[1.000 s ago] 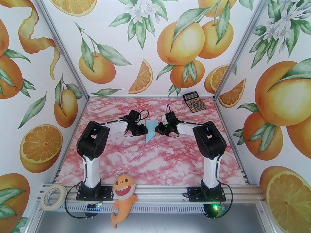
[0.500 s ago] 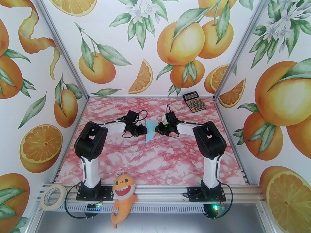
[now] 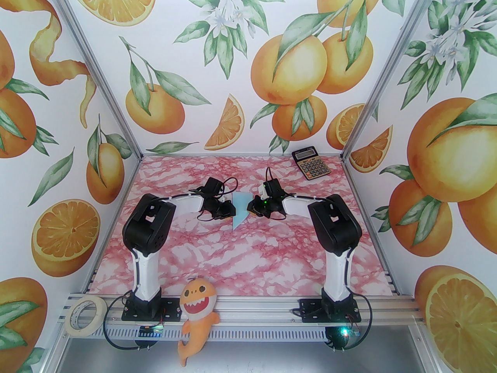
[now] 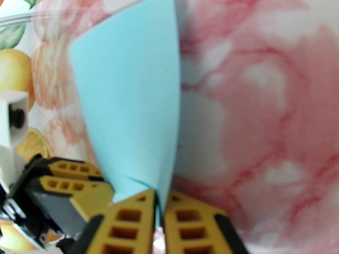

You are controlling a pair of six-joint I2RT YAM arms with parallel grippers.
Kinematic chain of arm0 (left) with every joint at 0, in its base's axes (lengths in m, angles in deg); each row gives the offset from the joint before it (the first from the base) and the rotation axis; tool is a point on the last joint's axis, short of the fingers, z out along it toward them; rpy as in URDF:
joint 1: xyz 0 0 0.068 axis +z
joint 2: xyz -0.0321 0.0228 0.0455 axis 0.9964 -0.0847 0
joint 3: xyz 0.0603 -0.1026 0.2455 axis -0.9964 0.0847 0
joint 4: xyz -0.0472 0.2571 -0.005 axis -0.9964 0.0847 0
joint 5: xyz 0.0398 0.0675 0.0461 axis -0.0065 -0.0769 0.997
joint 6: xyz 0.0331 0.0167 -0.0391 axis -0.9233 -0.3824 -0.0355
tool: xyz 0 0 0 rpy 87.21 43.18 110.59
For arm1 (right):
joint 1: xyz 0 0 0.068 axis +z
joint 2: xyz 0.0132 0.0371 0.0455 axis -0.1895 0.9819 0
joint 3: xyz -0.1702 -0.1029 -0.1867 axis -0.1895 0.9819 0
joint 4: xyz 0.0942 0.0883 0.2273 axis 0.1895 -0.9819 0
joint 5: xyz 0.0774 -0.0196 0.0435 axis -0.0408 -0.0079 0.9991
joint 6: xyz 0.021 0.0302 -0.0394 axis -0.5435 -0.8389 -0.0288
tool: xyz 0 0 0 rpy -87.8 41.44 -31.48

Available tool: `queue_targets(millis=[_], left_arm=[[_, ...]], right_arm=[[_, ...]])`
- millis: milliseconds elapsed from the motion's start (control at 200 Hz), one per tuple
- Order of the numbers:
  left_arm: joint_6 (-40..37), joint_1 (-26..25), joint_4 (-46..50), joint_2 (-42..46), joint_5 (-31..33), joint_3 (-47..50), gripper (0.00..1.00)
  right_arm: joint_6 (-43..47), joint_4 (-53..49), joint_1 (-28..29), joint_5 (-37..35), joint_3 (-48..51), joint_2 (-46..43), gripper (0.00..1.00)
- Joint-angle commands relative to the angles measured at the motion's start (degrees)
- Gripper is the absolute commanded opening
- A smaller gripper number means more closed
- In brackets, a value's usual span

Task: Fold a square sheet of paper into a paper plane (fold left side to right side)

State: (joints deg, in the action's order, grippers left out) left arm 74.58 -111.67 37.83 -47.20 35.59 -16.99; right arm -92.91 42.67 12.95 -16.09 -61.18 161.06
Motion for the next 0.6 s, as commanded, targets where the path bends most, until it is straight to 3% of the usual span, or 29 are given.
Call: queue_targets(millis=[0,305,595], left_arm=[[-1.25,-1.03,3.12,-2.45,2.53,-2.16,0.14],[-1.25,-2.35,6.95,-5.03,5.01,-4.47,0.13],[-1.75,-2.88,7.34,-5.59,5.09,-4.99,0.13]], right_arm=[[0.82,-0.28,0.08,0.28,-0.02,-0.95,0.2],[0.91,0.51,0.11,1.87,1.0,-4.75,0.29],[-0.84,1.5,0.69,4.26,-1.63,-3.51,0.26]])
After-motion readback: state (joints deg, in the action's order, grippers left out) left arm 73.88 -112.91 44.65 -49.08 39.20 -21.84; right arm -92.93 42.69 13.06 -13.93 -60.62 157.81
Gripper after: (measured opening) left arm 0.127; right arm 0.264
